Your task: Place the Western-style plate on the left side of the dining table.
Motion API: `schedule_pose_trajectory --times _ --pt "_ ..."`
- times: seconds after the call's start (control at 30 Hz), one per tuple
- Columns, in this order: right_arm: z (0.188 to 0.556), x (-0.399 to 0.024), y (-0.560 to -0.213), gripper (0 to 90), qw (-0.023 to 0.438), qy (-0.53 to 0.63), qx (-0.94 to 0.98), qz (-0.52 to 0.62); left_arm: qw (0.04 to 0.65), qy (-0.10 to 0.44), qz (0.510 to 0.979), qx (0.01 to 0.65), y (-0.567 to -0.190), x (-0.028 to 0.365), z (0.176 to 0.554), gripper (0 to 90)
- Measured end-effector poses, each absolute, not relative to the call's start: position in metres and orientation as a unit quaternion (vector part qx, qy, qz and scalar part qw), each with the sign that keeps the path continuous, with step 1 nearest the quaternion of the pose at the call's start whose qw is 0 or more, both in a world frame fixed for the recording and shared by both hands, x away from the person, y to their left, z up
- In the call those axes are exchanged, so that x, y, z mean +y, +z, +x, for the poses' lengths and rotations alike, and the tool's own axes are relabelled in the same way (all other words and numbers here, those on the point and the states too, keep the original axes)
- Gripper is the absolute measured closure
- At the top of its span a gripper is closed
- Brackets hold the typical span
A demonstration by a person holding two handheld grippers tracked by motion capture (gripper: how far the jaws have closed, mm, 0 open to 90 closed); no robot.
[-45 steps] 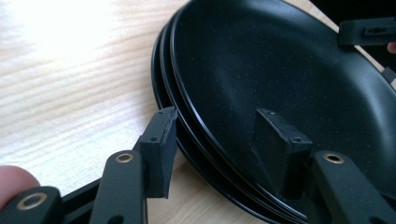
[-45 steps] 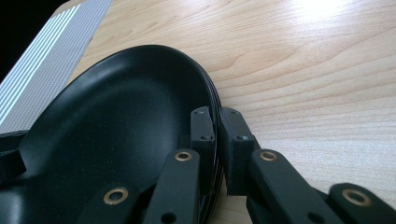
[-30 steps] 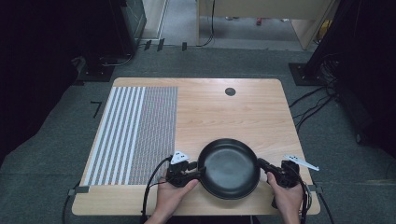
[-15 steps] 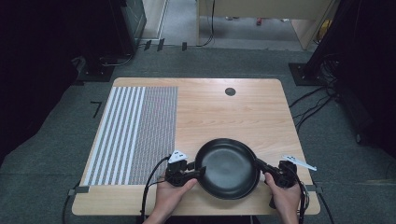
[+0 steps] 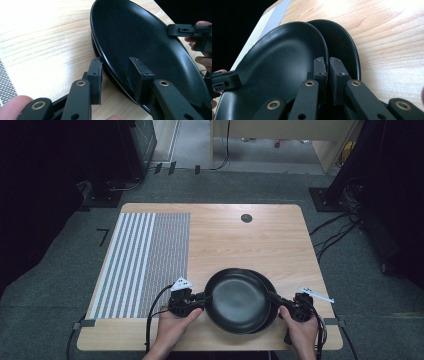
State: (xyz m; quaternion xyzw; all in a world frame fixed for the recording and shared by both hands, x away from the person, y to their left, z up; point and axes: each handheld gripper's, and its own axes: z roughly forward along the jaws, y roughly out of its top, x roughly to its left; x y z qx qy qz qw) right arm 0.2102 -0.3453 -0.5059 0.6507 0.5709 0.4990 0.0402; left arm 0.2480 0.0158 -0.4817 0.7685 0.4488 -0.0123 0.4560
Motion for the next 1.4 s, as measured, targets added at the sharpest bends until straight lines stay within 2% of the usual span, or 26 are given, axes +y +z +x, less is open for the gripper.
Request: schedule_pose_trajectory --times 0.17,0.4,0.53,0.57,0.73,0.8,1.4 --pt "0.210 -0.340 -0.506 81.7 0.052 0.489 0.573 0.655 0.455 -0.014 0.768 0.450 -0.483 0.015 0.249 65.4" --pt "0.211 -0.337 -0.514 81.4 0.013 0.501 0.535 0.680 0.458 -0.014 0.767 0.450 -0.483 0.016 0.249 65.8" --pt "0.211 -0.336 -0.514 82.8 0.006 0.502 0.518 0.692 0.474 -0.079 0.734 0.480 -0.488 0.024 0.252 68.7" --pt "0.211 -0.336 -0.514 82.8 0.006 0.502 0.518 0.692 0.474 -0.081 0.730 0.485 -0.488 0.024 0.252 68.7" --pt "0.210 -0.338 -0.513 85.1 -0.013 0.534 0.470 0.702 0.466 -0.072 0.734 0.489 -0.487 0.020 0.249 71.4" --pt "0.209 -0.336 -0.508 85.0 0.002 0.533 0.477 0.699 0.466 -0.071 0.731 0.493 -0.487 0.019 0.248 72.7" --pt "0.227 -0.322 -0.484 84.9 0.000 0.538 0.481 0.692 0.485 -0.056 0.714 0.502 -0.468 0.034 0.259 73.2"
